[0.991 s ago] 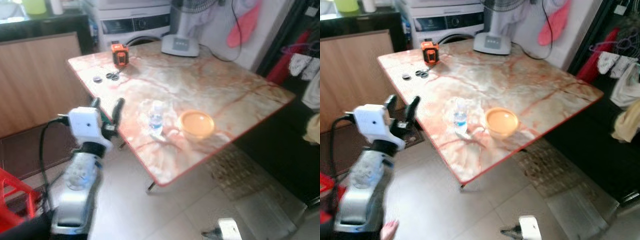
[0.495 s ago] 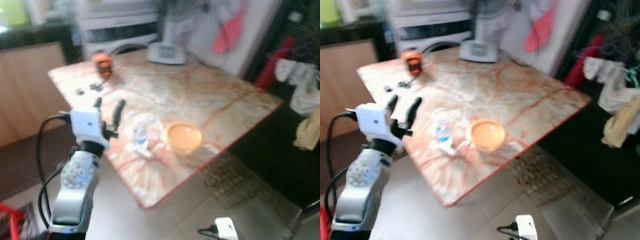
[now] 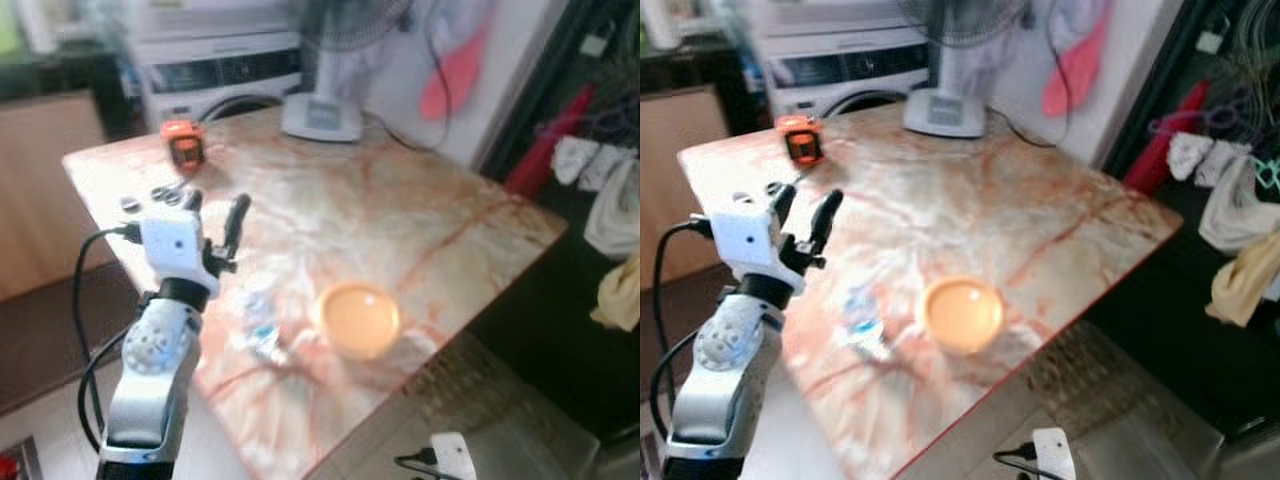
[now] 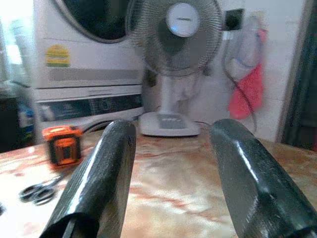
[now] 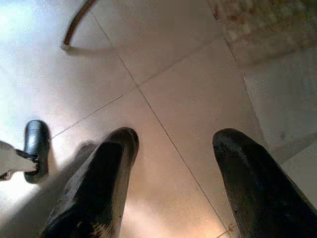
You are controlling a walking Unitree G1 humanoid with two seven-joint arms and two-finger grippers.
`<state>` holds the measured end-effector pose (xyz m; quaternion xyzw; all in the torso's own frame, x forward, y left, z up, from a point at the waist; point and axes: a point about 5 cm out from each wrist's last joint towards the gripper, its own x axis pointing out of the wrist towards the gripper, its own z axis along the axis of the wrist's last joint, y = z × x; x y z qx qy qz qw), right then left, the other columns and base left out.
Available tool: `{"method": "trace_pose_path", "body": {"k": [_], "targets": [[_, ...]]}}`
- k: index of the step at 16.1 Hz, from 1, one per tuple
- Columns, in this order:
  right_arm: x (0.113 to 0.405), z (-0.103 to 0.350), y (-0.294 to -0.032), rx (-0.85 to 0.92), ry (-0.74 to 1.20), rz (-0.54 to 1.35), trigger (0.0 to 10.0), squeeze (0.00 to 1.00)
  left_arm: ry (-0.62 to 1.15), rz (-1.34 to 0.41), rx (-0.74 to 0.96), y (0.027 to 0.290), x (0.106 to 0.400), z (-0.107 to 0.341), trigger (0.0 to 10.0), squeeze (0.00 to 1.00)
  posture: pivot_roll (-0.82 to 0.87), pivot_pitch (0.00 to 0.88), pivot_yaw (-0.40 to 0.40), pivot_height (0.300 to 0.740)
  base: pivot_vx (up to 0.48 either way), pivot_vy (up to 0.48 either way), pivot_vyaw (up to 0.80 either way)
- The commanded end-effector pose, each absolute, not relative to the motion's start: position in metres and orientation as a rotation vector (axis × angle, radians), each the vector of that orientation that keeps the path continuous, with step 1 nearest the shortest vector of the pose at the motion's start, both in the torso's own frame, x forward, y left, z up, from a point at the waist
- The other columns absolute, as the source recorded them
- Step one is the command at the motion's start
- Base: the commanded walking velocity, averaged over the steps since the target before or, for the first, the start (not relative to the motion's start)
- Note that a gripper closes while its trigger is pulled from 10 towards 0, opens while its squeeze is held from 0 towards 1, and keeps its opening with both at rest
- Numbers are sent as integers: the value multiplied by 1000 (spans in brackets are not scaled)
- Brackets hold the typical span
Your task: Restocking fridge
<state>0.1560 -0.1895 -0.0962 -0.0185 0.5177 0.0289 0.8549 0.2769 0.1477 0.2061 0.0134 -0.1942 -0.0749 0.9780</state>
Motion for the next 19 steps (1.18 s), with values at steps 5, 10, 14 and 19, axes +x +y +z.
{"method": "trace_pose_path", "body": {"k": [5,10,14,19], "targets": [[151,-97,-200,-59,1105,39,10000,0,-422,-188,92,133,269,217,10000,0,-9,0,-120,740,0,0,0],[151,-97,-199,-55,1105,43,10000,0,-427,-182,179,129,282,249,10000,0,17,0,-122,740,0,0,0],[151,-97,-199,-60,1107,47,10000,0,-233,-224,46,124,278,256,10000,0,31,0,-123,740,0,0,0],[152,-96,-199,-72,1108,61,10000,0,146,-377,-8,115,270,250,10000,0,71,0,-123,740,0,0,0]]}}
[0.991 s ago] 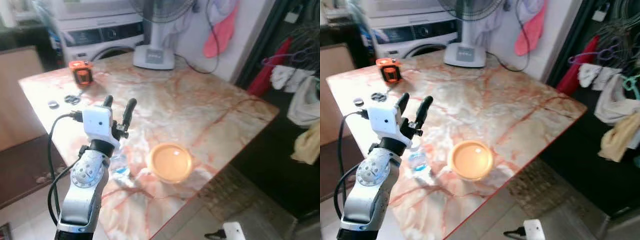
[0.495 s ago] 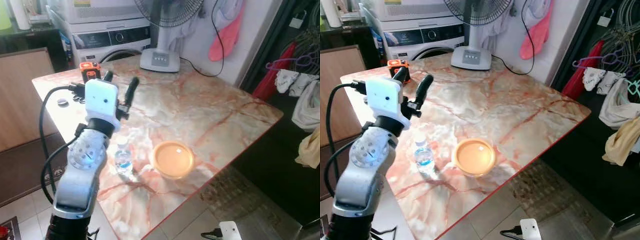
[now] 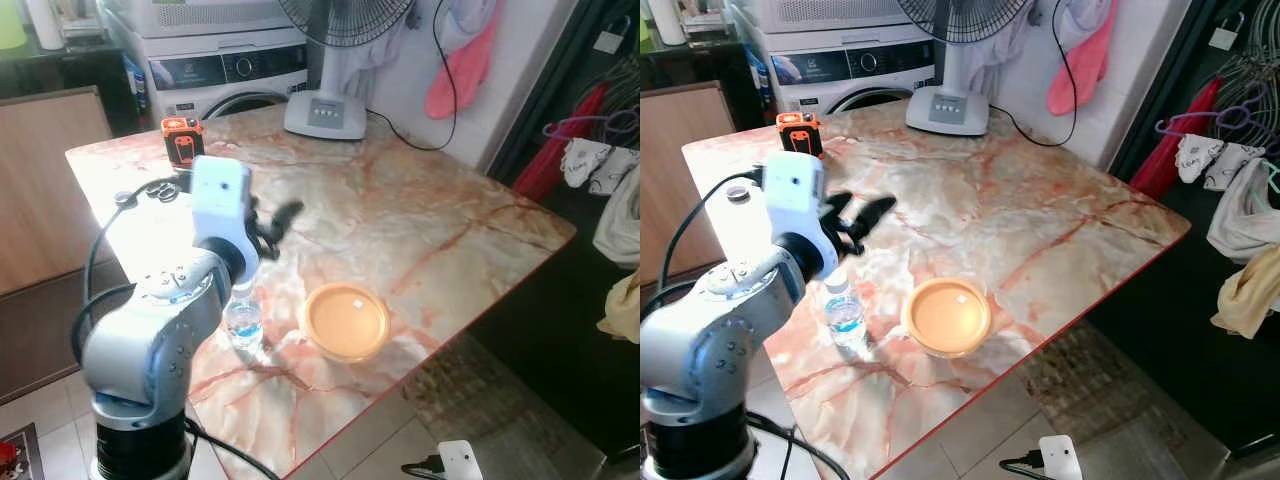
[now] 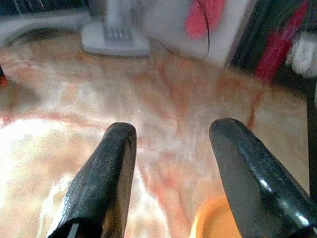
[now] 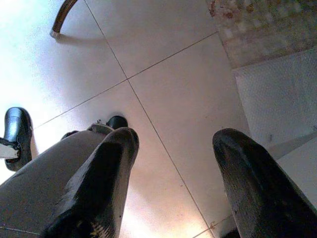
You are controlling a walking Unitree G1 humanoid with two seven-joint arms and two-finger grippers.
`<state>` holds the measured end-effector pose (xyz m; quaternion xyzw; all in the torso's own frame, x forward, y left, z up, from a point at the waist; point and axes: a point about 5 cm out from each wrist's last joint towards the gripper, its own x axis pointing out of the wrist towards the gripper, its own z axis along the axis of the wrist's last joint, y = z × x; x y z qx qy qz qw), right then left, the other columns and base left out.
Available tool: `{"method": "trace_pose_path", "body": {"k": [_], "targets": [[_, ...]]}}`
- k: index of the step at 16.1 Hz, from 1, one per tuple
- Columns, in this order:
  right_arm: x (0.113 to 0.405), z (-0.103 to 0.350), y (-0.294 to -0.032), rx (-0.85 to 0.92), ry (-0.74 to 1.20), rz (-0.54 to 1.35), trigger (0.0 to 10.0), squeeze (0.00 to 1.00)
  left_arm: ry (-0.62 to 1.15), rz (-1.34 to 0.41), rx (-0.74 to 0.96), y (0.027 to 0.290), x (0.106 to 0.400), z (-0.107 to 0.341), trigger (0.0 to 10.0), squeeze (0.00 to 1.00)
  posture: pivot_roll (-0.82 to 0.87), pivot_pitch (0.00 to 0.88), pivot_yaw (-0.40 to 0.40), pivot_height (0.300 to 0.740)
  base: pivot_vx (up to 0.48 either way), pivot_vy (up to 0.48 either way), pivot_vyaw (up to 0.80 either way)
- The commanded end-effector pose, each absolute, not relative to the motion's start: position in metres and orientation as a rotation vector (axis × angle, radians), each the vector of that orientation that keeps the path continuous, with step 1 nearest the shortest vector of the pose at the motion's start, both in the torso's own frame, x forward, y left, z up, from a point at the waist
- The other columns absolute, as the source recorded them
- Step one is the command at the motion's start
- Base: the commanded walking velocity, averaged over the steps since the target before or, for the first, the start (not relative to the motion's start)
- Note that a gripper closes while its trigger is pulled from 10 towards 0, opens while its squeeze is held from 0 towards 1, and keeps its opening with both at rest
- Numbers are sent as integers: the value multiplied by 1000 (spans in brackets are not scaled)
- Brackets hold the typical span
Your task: Restocking fridge
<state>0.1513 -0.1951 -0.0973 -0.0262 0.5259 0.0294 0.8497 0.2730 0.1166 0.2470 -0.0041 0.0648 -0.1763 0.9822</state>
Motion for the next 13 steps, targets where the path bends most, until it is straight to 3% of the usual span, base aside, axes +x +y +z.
{"method": "trace_pose_path", "body": {"k": [1,4,13], "targets": [[153,-96,-199,-74,1109,62,10000,0,224,-390,64,119,268,246,10000,0,73,0,-123,740,0,0,0],[153,-96,-198,-78,1111,69,10000,0,349,-410,190,130,262,246,10000,0,91,0,-118,740,0,0,0],[153,-96,-197,-74,1111,71,10000,0,471,-457,248,139,263,241,10000,0,83,0,-115,740,0,0,0]]}}
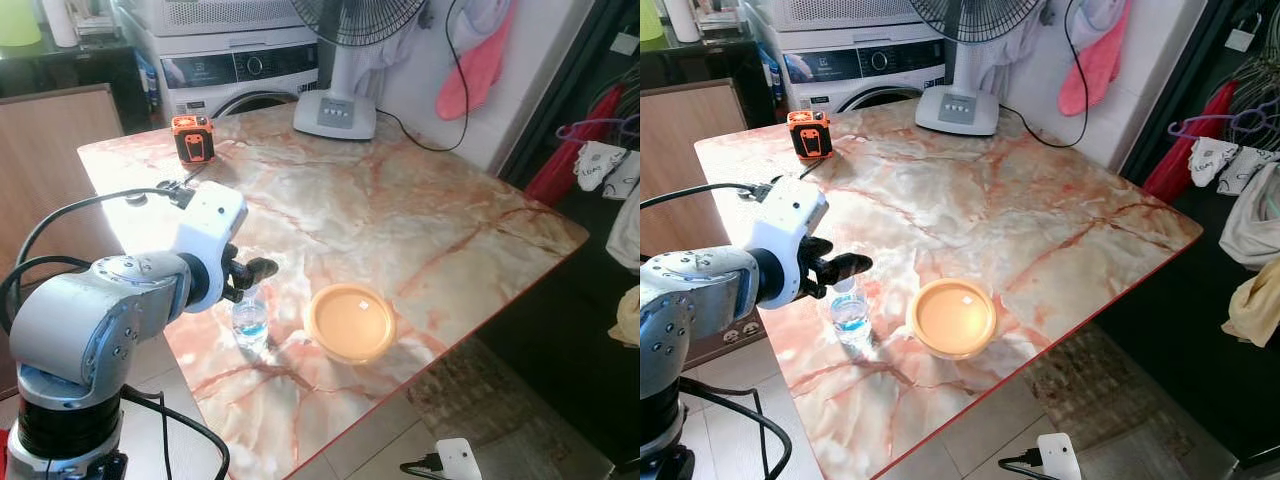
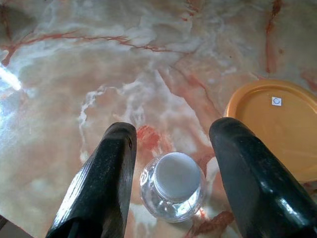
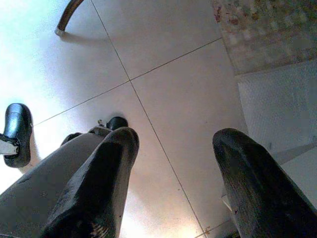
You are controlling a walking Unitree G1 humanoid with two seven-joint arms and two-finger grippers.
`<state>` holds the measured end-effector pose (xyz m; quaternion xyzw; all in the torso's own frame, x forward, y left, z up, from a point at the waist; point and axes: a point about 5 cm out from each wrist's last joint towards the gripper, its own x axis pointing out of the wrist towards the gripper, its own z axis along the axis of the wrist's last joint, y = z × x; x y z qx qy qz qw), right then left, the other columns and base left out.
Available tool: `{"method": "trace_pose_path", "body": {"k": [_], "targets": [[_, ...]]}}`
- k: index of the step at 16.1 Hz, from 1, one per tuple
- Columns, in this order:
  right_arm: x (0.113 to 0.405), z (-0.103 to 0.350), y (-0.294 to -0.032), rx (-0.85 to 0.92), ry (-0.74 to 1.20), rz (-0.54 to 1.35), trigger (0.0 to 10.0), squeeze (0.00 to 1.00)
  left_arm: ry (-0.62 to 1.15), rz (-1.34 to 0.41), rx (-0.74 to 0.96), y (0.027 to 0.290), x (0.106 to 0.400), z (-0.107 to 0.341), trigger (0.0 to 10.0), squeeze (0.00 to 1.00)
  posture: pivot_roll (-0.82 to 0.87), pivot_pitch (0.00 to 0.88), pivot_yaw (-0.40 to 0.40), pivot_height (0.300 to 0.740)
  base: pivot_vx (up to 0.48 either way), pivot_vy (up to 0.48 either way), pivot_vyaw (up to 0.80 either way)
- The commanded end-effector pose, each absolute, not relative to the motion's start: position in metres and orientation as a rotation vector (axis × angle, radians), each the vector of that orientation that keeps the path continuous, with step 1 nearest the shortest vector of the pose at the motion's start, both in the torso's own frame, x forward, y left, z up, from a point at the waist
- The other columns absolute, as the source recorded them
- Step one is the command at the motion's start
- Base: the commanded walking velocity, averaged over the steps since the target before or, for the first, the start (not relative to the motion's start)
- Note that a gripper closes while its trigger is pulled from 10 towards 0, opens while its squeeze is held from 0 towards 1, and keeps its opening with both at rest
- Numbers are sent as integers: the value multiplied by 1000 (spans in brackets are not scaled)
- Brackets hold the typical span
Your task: Restocking fridge
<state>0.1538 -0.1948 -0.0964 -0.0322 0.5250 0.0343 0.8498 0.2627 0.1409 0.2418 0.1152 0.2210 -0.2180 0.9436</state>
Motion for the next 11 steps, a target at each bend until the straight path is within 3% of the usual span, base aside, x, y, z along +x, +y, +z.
{"method": "trace_pose_path", "body": {"k": [1,11], "targets": [[153,-96,-197,-76,1112,73,10000,0,491,-456,243,142,265,239,10000,0,84,0,-115,740,0,0,0],[152,-97,-196,-75,1116,71,10000,0,594,-562,288,150,272,243,10000,0,82,0,-92,740,0,0,0]]}}
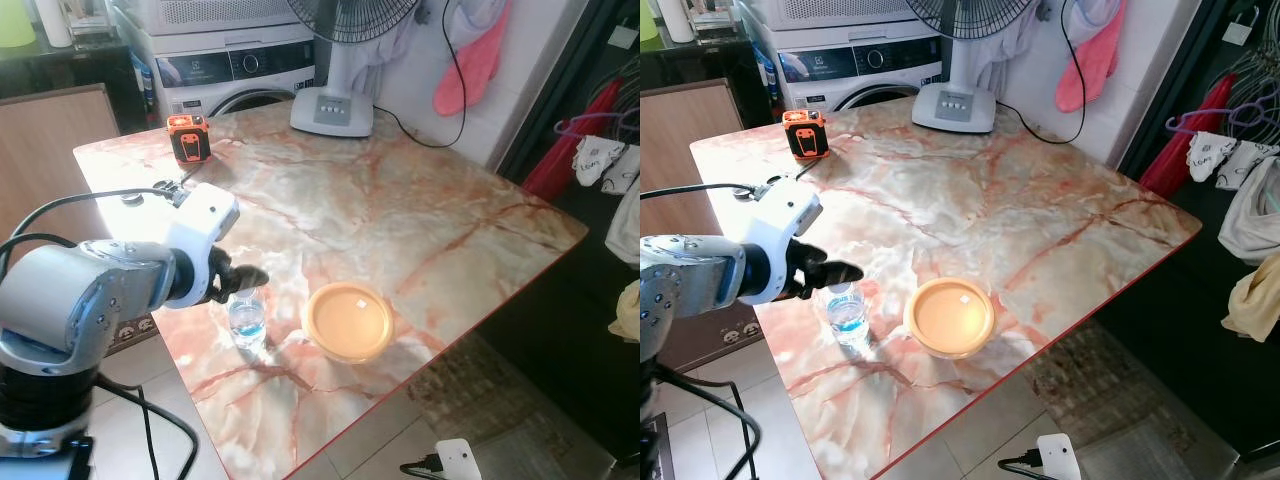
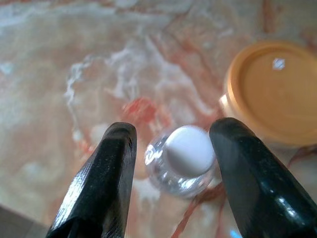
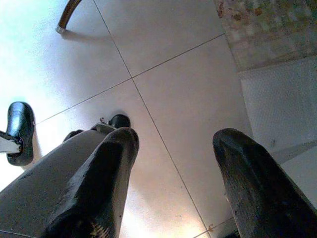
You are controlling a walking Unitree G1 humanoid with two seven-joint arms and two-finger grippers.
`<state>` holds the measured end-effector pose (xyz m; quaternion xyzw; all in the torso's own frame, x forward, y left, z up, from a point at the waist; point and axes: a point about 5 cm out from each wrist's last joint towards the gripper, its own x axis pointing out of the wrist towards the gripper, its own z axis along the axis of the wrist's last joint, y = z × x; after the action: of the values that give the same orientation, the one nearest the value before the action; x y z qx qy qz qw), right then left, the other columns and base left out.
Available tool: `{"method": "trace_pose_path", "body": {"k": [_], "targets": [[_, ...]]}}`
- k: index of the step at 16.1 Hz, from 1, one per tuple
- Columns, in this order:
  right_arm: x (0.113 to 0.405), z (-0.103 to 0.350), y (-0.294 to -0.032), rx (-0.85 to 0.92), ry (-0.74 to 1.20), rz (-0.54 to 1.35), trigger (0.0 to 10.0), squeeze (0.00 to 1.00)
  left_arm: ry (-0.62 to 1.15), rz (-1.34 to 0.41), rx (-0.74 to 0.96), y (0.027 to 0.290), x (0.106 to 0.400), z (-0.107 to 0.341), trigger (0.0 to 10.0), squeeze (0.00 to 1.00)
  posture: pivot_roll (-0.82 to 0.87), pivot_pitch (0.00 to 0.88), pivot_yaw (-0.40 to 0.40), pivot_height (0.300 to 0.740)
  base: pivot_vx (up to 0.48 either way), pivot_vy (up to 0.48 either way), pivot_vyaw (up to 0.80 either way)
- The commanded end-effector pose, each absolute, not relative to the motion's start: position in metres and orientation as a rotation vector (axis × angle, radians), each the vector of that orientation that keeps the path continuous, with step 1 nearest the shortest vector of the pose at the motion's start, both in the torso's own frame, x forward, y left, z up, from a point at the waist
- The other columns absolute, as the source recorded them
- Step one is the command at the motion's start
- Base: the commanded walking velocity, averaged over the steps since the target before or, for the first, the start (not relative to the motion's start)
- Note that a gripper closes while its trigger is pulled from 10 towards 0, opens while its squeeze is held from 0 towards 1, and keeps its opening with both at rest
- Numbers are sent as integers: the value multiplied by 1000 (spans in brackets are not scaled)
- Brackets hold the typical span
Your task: Restocking fridge
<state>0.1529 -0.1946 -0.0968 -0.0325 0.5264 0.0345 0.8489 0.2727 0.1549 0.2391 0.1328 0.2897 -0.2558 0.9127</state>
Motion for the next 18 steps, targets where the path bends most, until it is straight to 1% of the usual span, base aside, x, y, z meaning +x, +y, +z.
{"method": "trace_pose_path", "body": {"k": [1,4,9,18], "targets": [[152,-97,-196,-75,1117,71,10000,0,605,-593,291,148,271,244,10000,0,82,0,-92,740,0,0,0],[151,-97,-195,-77,1117,74,10000,0,644,-631,331,148,269,240,10000,0,73,0,-85,740,0,0,0],[151,-97,-195,-81,1118,79,10000,0,639,-652,378,150,273,241,10000,0,72,0,-84,740,0,0,0],[150,-98,-197,-87,1121,79,10000,0,630,-686,373,144,280,235,10000,0,56,0,-83,740,0,0,0]]}}
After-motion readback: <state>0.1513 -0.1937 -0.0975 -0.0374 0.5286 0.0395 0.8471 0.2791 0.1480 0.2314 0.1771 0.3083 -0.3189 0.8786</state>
